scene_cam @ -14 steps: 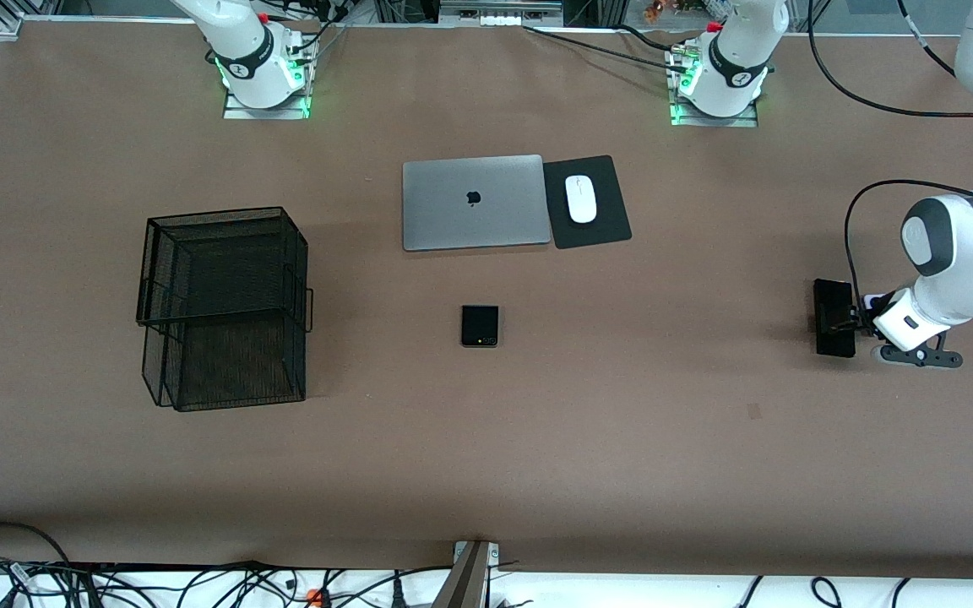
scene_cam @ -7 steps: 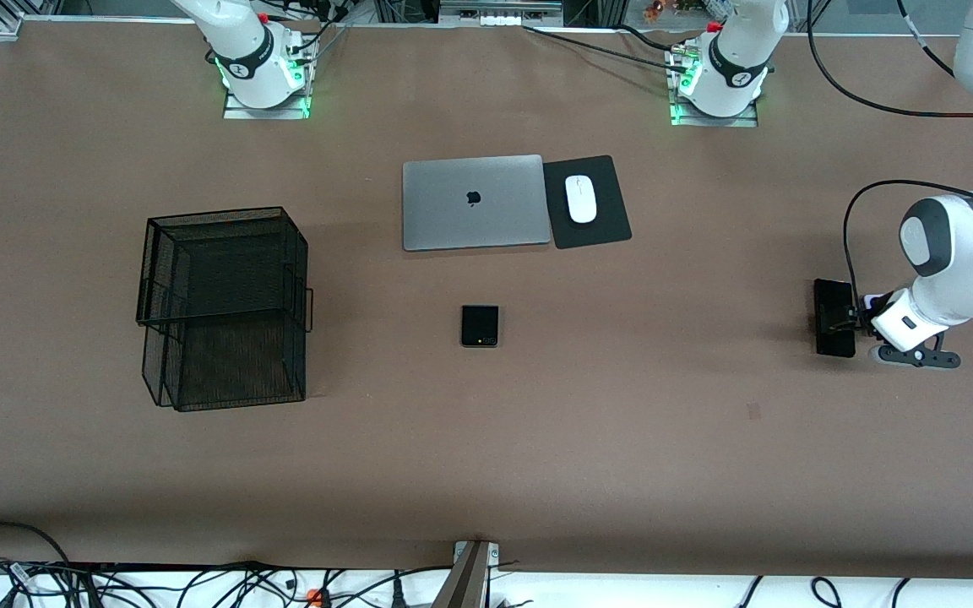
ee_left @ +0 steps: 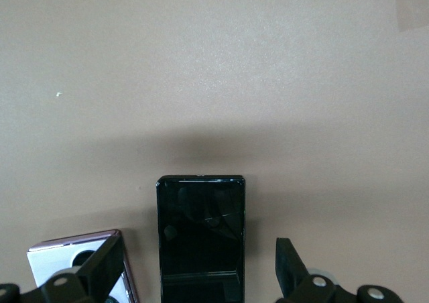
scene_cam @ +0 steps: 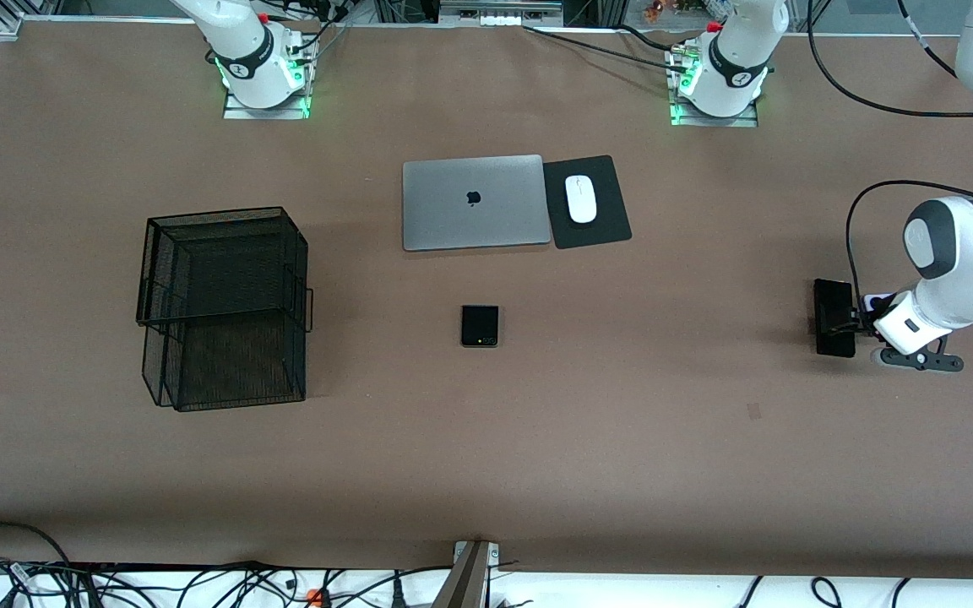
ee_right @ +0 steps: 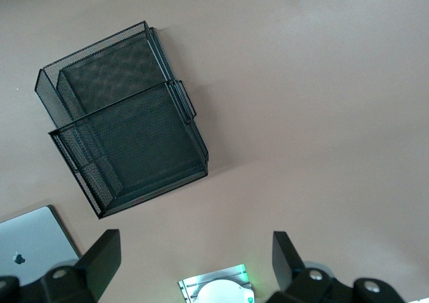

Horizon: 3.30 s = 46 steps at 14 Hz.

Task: Place phones with both arms

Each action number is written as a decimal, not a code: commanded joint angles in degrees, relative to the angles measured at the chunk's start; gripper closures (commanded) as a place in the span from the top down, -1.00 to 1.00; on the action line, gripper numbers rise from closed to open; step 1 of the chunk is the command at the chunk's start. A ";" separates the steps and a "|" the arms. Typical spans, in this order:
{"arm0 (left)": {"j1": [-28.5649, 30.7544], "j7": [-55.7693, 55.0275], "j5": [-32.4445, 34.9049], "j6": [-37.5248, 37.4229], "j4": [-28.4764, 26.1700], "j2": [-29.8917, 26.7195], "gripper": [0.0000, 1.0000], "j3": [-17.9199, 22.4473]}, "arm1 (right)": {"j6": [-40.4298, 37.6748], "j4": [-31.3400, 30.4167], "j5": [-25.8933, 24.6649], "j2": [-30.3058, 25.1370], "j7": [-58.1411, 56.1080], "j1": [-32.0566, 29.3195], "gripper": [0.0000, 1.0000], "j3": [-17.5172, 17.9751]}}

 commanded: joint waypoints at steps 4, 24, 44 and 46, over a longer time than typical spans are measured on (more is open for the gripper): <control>-0.69 -0.33 -0.48 -1.72 0.39 -0.82 1.00 -0.05 | -0.88 0.76 0.67 0.02 -0.32 -0.18 1.00 0.02; -2.63 -2.09 -0.48 -7.70 4.61 -0.82 1.00 0.04 | -0.88 0.76 0.67 0.02 -0.32 -0.18 1.00 0.02; -2.72 -2.00 -0.22 -7.79 4.69 -0.82 1.00 0.04 | -0.88 0.76 0.67 0.02 -0.32 -0.18 1.00 0.02; -2.72 -2.00 -0.30 -7.79 4.69 -0.82 1.00 0.04 | -0.88 0.76 0.67 0.02 -0.32 -0.18 1.00 0.02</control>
